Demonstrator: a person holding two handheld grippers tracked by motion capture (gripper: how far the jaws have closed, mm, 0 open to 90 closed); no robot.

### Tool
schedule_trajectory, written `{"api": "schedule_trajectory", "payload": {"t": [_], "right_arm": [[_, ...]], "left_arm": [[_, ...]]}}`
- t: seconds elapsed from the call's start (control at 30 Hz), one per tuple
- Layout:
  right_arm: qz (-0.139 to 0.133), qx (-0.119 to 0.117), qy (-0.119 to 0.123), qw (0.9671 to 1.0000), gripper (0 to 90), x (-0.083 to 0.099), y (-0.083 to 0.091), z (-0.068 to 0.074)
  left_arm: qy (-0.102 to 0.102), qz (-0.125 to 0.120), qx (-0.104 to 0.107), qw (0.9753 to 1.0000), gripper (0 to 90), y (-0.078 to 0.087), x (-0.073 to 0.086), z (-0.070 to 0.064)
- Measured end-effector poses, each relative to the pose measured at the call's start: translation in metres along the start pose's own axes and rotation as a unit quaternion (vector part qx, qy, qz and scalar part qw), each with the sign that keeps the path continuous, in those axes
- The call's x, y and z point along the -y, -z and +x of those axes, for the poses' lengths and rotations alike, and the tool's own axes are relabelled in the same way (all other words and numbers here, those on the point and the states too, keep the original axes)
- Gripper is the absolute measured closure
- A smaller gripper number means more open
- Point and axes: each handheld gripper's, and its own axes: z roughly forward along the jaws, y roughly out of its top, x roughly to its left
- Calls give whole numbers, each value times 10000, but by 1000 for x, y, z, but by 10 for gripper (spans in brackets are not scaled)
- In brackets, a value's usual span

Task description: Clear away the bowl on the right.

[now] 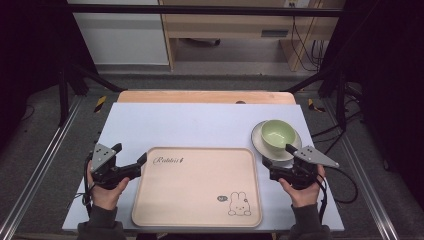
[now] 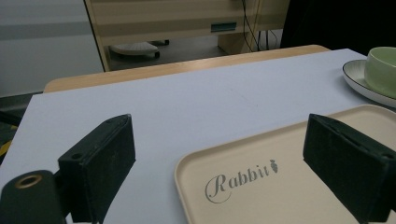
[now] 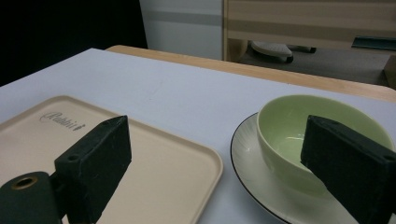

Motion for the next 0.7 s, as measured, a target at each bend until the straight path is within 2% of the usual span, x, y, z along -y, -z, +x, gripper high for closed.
{"api": "schedule_trajectory", "payload": {"t": [0.2,0.47,0.7], "right_arm": [[9,6,-70,10000,113,0,1,-3],[211,49,-72,9997,144,1,-4,-5],[370,239,-35,9990,179,-4,-8,-10]], "left_arm": [[48,29,-10,10000,94,-2,2,1],[26,54,-20,10000,101,-3,4,2],[58,49,-1,10000,104,-4,5,3]]}}
